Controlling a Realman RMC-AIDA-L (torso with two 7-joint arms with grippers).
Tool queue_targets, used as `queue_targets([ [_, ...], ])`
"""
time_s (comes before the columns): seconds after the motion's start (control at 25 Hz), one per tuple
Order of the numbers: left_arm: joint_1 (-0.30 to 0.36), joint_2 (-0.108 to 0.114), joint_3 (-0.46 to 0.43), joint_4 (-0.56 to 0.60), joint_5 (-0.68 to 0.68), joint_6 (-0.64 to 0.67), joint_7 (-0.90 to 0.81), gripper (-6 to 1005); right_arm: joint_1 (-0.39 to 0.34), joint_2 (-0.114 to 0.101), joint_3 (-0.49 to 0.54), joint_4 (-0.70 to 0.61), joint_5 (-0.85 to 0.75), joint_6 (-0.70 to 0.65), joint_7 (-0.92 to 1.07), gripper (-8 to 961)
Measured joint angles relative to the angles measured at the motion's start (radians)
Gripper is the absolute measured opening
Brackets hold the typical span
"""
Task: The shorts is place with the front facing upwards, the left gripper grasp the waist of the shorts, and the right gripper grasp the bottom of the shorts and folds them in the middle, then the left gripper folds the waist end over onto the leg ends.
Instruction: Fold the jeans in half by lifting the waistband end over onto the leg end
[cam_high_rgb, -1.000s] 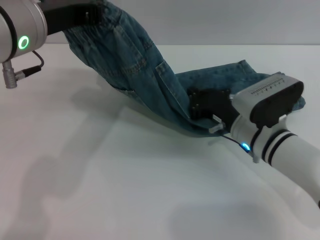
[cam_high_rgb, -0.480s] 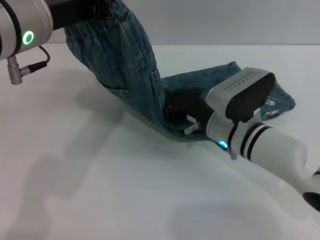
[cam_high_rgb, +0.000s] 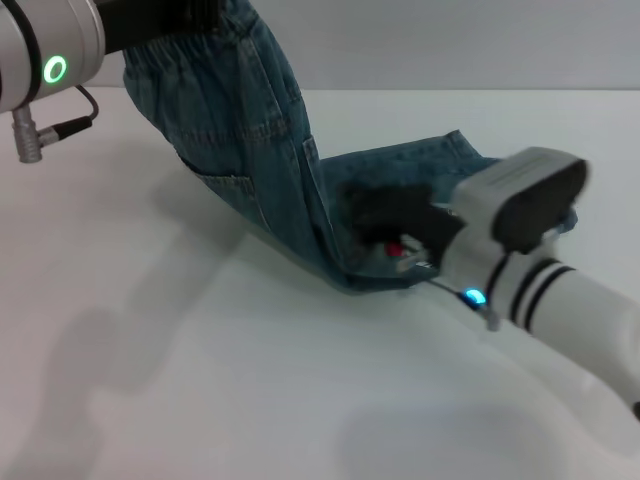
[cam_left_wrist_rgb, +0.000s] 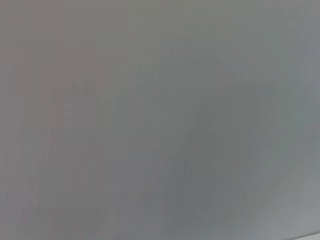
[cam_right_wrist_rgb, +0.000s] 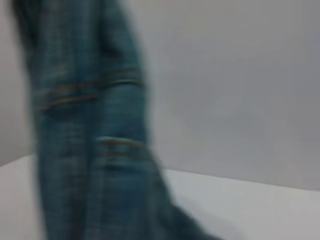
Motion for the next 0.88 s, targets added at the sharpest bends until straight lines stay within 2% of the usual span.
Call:
queue_targets([
  [0.2,0.004,0.001,-0.012,-0.002,-0.001,-0.001,0.009,48,-0.073,0.002,0.131,-0.016,-0.047,-0.007,-0.023,-1],
  [0.28,0.001,0.000,-0.012,-0.002,-0.006,0.006,0.010,48,-0.084,0.002,0.147,-0.018,-0.048,-0.003,-0.023,-1],
  [0.4,-0.006,0.000,-0.010,-0.002,-0.013,0.012,0.010,48,-0.083,0.006,0.140,-0.024,-0.048,0.008,-0.020,-1],
  [0.88,-0.037,-0.002,0.001,0.003,-0.068,0.048,0.027,49,0.029,0.015,0.018,-0.040,-0.044,0.040,0.036,0],
])
